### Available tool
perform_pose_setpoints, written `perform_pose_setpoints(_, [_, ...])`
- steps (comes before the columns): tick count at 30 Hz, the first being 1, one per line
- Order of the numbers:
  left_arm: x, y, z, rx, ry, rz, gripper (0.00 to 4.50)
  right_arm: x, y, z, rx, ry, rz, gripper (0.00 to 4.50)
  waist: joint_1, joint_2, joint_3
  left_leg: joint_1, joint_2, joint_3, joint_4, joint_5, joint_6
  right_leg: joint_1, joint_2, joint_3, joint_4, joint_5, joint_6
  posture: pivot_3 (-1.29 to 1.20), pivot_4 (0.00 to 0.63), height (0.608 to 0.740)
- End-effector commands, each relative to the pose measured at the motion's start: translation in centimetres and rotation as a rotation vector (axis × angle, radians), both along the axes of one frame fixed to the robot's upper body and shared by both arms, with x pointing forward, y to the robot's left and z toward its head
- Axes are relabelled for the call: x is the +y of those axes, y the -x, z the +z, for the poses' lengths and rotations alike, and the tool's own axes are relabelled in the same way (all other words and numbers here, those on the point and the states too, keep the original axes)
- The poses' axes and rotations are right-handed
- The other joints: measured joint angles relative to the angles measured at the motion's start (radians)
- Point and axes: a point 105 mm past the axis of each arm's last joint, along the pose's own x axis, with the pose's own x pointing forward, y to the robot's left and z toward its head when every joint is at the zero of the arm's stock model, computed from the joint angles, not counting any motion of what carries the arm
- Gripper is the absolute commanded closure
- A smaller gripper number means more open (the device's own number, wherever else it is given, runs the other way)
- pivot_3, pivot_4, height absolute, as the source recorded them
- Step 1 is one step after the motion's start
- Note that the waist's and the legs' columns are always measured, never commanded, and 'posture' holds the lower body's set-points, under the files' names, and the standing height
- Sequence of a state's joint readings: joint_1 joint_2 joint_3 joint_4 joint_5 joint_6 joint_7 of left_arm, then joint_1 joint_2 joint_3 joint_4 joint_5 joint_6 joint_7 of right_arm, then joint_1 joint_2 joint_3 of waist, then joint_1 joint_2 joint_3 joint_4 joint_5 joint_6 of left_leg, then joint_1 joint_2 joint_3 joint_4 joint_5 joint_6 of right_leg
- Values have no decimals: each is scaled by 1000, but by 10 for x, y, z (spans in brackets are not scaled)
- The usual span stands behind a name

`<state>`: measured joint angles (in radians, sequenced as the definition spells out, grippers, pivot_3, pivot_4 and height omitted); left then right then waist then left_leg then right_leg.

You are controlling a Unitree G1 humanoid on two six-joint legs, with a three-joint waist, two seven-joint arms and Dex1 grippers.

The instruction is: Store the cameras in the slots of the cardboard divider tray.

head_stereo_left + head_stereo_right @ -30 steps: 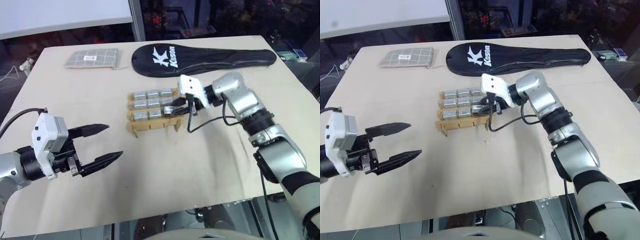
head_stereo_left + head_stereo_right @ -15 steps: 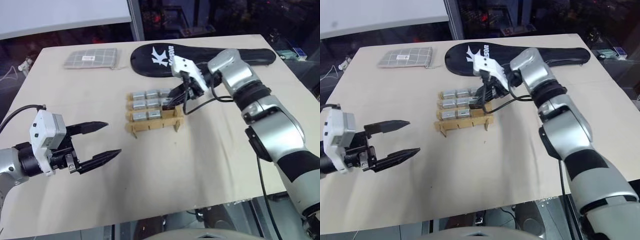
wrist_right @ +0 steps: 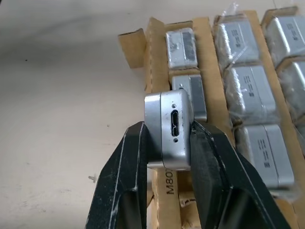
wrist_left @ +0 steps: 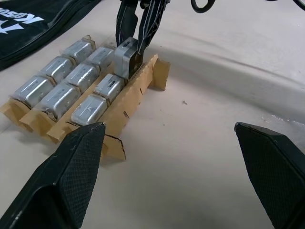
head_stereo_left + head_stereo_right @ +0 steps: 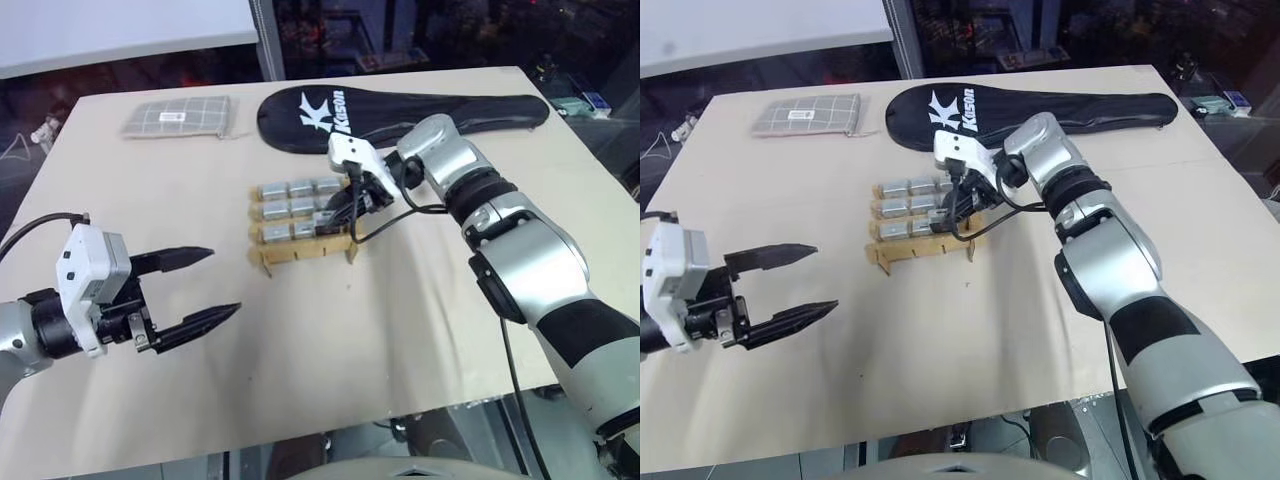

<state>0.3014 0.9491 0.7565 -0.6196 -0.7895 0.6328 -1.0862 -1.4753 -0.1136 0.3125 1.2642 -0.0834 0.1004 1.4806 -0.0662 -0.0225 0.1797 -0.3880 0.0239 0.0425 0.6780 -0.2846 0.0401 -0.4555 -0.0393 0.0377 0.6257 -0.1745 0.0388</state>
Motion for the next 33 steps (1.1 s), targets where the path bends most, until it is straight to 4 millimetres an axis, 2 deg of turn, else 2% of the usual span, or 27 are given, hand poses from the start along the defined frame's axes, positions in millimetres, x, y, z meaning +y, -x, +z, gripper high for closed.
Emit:
perform_pose_setpoints(1, [-1, 3, 8, -33, -14, -7, 0, -1, -4, 11, -55, 26, -3, 3748, -1, 0, 0, 0, 0, -1, 0, 0, 0, 0, 0, 0, 0, 0, 0, 0, 150, 740])
perform_pose_setpoints(18, [0, 1, 9, -18, -23, -20, 0, -9, -9, 9, -70, 37, -40, 3748, -2, 0, 0, -1, -1, -5, -1, 0, -1, 0, 0, -2, 0, 0, 0, 0, 150, 740])
perform_pose_setpoints(26, [0, 0, 10, -21, -25, -21, 0, -4, -14, 1, -98, 28, -78, 3748, -2, 0, 0, -2, -1, -8, -1, 1, -1, 0, 0, -4, 0, 0, 0, 0, 150, 740])
perform_pose_setpoints(31, [0, 0, 10, -19, -23, -20, 0, -9, -13, -6, -72, 45, -80, 3748, -3, 0, 0, -2, -1, -8, -1, 2, -3, 0, 0, -5, 0, 0, -1, 0, 150, 740])
perform_pose_setpoints(32, [0, 1, 9, -19, -24, -20, 0, -11, -11, -8, -55, 56, -68, 2971, -3, 0, 0, -2, -1, -9, -1, 2, -3, 0, 0, -5, 0, 1, -1, 0, 150, 740])
perform_pose_setpoints(33, [0, 0, 9, -18, -23, -20, 0, -12, -10, -10, -48, 63, -57, 2753, -2, 0, 0, -2, -1, -9, -1, 2, -3, 0, 0, -6, 0, 1, -1, 0, 150, 740])
